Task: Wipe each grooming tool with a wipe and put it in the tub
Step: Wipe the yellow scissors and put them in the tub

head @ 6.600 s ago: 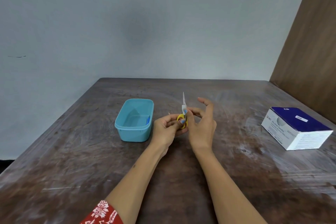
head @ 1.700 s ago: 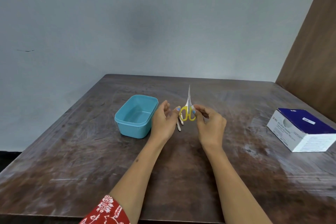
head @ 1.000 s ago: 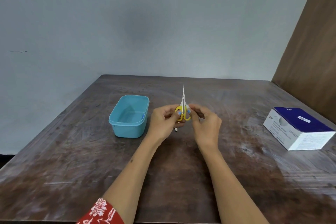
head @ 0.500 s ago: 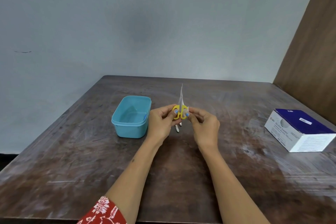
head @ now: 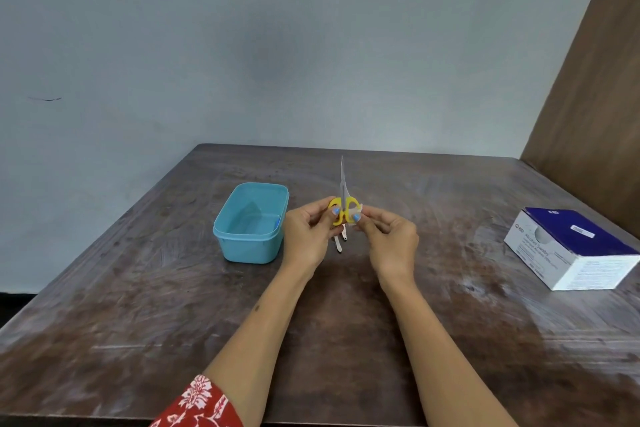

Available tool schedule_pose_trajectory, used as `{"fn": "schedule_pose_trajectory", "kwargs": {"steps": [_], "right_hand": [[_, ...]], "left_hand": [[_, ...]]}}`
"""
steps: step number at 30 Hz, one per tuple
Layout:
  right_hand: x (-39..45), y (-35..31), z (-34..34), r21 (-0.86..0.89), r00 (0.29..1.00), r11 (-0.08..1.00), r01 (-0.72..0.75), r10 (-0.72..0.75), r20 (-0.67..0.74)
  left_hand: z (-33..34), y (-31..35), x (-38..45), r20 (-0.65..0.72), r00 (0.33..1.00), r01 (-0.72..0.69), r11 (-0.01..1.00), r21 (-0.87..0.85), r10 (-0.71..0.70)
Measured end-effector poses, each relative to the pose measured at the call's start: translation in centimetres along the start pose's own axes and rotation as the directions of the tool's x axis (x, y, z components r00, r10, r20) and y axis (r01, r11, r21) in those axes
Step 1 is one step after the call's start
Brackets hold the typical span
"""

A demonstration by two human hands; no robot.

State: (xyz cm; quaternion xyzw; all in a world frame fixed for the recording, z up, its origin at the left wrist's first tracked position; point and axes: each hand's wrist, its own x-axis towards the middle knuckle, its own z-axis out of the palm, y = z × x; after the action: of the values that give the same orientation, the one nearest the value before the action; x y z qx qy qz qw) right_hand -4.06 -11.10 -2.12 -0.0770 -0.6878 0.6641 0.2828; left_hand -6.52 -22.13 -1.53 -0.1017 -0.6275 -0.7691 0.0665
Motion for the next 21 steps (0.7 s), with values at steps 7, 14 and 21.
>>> {"fn": "schedule_pose_trajectory", "kwargs": {"steps": [7,14,21], "right_hand": [[0.29,0.41,0.22,0.170,0.972,0.961,-0.216,0.196,0.129],[0.12,0.16,0.03,-0.124,0.996,0.992,-0.001,-0.010,-0.089],[-0.23,0.65,0.45,-0.518,0.807,0.675,0.525,-0.589,0.051]], "left_hand": [[0.16,0.05,-0.18,-0.025,0.998,-0.052,0.999,-0.006,0.052],[0.30,-0.26,0.02,-0.062,0.998,-0.010,1.000,0.022,0.011],[0.62,-0.10,-0.29,0.016,0.996,0.091,0.995,-0.049,-0.090]]}}
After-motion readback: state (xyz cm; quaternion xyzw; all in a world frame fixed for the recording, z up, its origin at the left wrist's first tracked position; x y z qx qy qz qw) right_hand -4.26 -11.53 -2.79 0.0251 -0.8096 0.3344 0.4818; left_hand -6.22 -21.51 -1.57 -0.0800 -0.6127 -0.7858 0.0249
